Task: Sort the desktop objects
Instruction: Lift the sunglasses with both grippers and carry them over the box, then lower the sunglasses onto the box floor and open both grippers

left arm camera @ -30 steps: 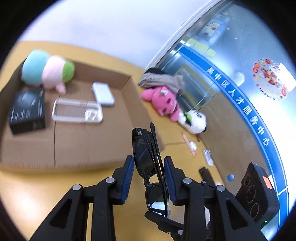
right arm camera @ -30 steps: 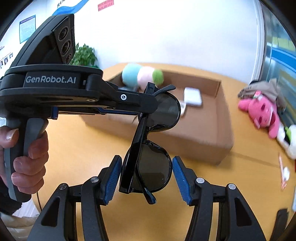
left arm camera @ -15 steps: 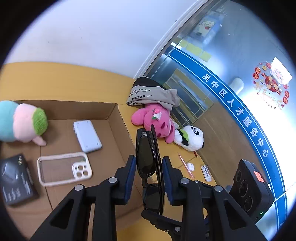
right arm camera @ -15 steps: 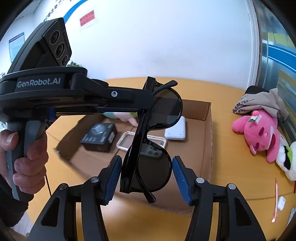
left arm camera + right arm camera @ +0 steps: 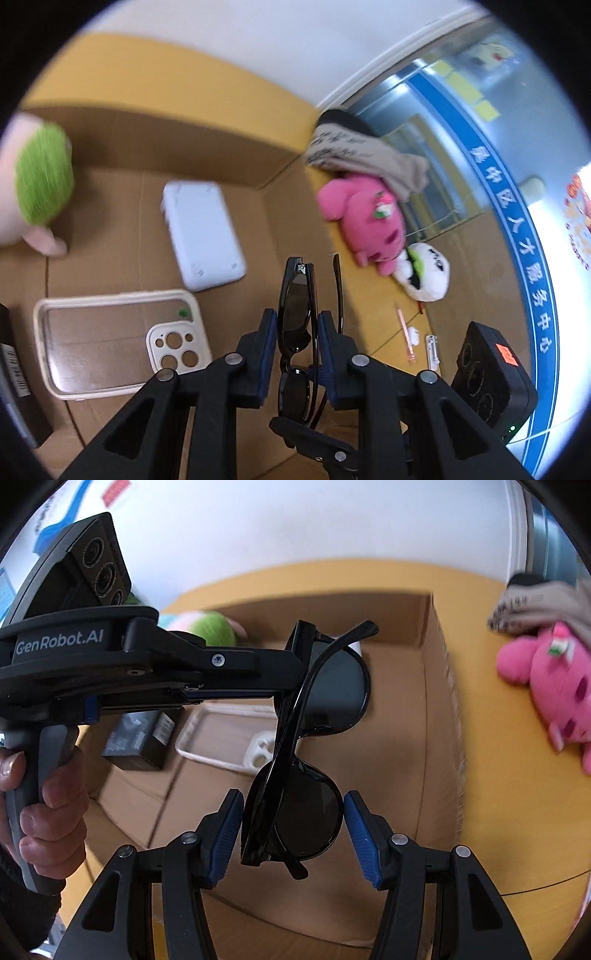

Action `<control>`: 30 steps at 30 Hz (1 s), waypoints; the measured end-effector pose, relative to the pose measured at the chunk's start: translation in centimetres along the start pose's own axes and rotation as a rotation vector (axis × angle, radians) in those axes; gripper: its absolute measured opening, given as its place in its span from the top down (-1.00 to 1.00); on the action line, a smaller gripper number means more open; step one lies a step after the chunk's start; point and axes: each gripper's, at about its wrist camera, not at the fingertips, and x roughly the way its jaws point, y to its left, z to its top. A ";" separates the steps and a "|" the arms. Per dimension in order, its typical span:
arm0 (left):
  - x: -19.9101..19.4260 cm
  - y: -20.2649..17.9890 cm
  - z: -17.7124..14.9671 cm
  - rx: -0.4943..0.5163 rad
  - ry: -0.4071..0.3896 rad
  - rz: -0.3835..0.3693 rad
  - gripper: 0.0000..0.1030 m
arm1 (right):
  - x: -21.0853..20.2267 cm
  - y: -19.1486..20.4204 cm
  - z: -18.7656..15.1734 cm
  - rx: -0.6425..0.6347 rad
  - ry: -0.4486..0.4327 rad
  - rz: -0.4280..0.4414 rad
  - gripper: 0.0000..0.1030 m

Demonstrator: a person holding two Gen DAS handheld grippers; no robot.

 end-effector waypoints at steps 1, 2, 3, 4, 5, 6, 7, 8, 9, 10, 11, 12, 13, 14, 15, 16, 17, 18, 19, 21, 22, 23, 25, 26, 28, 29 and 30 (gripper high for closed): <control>0.5 0.3 0.0 -0.008 0.014 0.009 0.59 | 0.4 -0.2 0.0 0.000 0.014 -0.004 -0.10; 1.1 0.6 -0.1 -0.013 0.031 0.022 0.59 | 0.9 -0.2 0.0 -0.005 0.030 -0.009 0.23; 1.7 0.9 -0.2 -0.020 0.046 0.028 0.59 | 1.3 -0.2 0.1 -0.011 0.052 -0.019 0.26; 2.3 1.3 -0.2 -0.035 0.062 0.021 0.59 | 1.7 -0.2 0.2 -0.014 0.068 -0.027 0.26; 2.8 1.7 -0.3 -0.050 0.074 0.022 0.59 | 2.1 -0.3 0.4 -0.017 0.085 -0.037 0.25; 3.2 2.1 -0.3 -0.065 0.079 0.032 0.58 | 2.3 -0.4 0.4 -0.018 0.101 -0.048 0.26; 3.4 2.4 -0.3 -0.082 0.082 0.031 0.58 | 2.5 -0.4 0.5 -0.020 0.112 -0.056 0.26; 3.6 2.9 -0.3 -0.098 0.089 0.031 0.70 | 2.6 -0.5 0.5 -0.022 0.120 -0.064 0.26; 3.8 3.2 -0.3 -0.107 0.100 0.036 1.00 | 2.7 -0.5 0.4 -0.025 0.129 -0.073 0.27; 4.0 3.4 -0.4 -0.110 0.107 0.046 0.99 | 2.8 -0.5 0.3 -0.029 0.137 -0.083 0.31; 4.1 3.5 -0.5 -0.111 0.112 0.056 0.99 | 2.9 -0.6 0.3 -0.031 0.143 -0.089 0.31; 4.2 3.7 -0.5 -0.113 0.116 0.063 0.99 | 3.0 -0.7 0.3 -0.031 0.148 -0.090 0.31; 4.3 3.8 -0.6 -0.117 0.120 0.071 0.99 | 3.1 -0.7 0.2 -0.032 0.153 -0.093 0.30; 4.2 3.9 -0.7 -0.120 0.122 0.082 0.99 | 3.2 -0.6 0.2 -0.034 0.155 -0.096 0.30; 3.9 3.9 -0.7 -0.119 0.116 0.092 0.98 | 3.2 -0.6 0.2 -0.035 0.157 -0.101 0.29; 3.6 3.8 -0.8 -0.113 0.105 0.100 0.97 | 3.2 -0.5 0.1 -0.034 0.158 -0.103 0.21; 2.9 3.6 -0.9 -0.103 0.088 0.109 0.90 | 2.9 -0.5 0.0 -0.031 0.152 -0.104 0.04; 2.0 3.2 -1.1 -0.088 0.063 0.118 0.82 | 2.4 -0.4 -0.1 -0.029 0.139 -0.101 -0.04; 1.1 2.7 -1.2 -0.067 0.035 0.125 0.74 | 1.9 -0.3 -0.2 -0.029 0.124 -0.097 -0.19; -1.5 1.4 -1.9 -0.016 -0.036 0.149 0.17 | 0.1 0.6 -0.7 -0.042 0.075 -0.098 -0.41; -2.8 0.7 -2.4 0.009 -0.074 0.164 0.01 | -0.8 1.0 -1.0 -0.054 0.047 -0.115 -0.68; -4.4 0.0 -3.1 0.042 -0.122 0.188 -0.21 | -1.9 1.7 -1.4 -0.072 0.005 -0.153 -0.95; -7.5 -1.4 -5.2 0.120 -0.223 0.258 -0.34 | -4.5 3.1 -2.6 -0.106 -0.096 -0.199 -1.00; -8.8 -2.0 -6.3 0.156 -0.268 0.300 -0.39 | -5.5 4.0 -3.2 -0.118 -0.138 -0.195 -1.00; -11.5 -2.9 -9.0 0.228 -0.364 0.412 -0.42 | -6.8 5.5 -4.3 -0.132 -0.196 -0.184 -1.00; -12.5 -3.2 -10.2 0.256 -0.406 0.465 -0.42 | -7.1 6.1 -4.9 -0.142 -0.221 -0.184 -1.00; -13.5 -3.5 -11.5 0.283 -0.459 0.533 -0.45 | -7.3 7.1 -5.6 -0.152 -0.248 -0.186 -1.00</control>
